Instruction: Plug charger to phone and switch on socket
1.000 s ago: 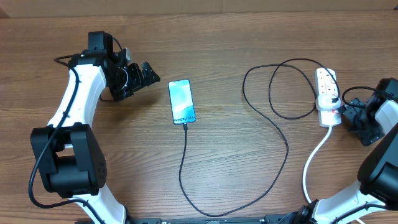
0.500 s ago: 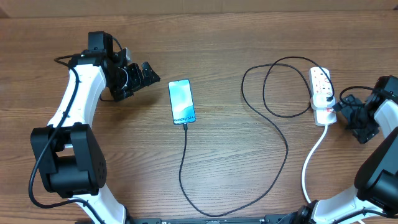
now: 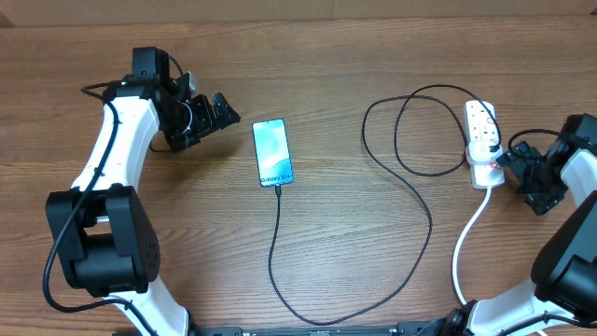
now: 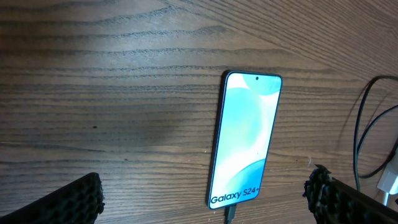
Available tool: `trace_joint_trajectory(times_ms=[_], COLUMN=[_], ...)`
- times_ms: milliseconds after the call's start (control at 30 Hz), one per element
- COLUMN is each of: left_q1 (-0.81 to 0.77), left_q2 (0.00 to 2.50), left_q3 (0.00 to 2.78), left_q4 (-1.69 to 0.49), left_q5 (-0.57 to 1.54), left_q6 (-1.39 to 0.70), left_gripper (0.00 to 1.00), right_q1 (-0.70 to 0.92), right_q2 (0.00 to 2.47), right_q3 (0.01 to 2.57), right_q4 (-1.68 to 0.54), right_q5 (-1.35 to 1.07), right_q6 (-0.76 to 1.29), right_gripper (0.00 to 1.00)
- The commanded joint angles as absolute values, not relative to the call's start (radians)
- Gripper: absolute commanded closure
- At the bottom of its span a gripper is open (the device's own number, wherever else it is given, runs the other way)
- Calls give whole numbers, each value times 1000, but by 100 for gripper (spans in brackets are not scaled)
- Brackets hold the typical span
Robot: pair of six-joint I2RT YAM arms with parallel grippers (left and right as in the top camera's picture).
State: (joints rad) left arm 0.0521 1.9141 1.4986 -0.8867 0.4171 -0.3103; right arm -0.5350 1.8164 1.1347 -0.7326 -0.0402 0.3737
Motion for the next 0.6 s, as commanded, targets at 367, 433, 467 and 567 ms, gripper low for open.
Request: trace_joint_trajectory(times_ms=[367,433,467,567], left_q1=[44,44,44,44], left_q2=[1906,1906,1906,1906], left_q3=[1506,1506,1506,1506], left_q4=[-886,-886,-886,-886], left_q5=[411,411,411,411], left_q6=[-299,-299,-299,-299], left_gripper=[0,0,0,0], right_q1=[-458,-455,-453,-444], right_q2=[1793,1794,1794,1794], right_q3=[1100,1095,1092,1079], right_q4=[-722,-725,-724,-725], right_q5=[2,-2,-2,-2], right_q6=[370,370,370,374], right_gripper=[2,3,3,3])
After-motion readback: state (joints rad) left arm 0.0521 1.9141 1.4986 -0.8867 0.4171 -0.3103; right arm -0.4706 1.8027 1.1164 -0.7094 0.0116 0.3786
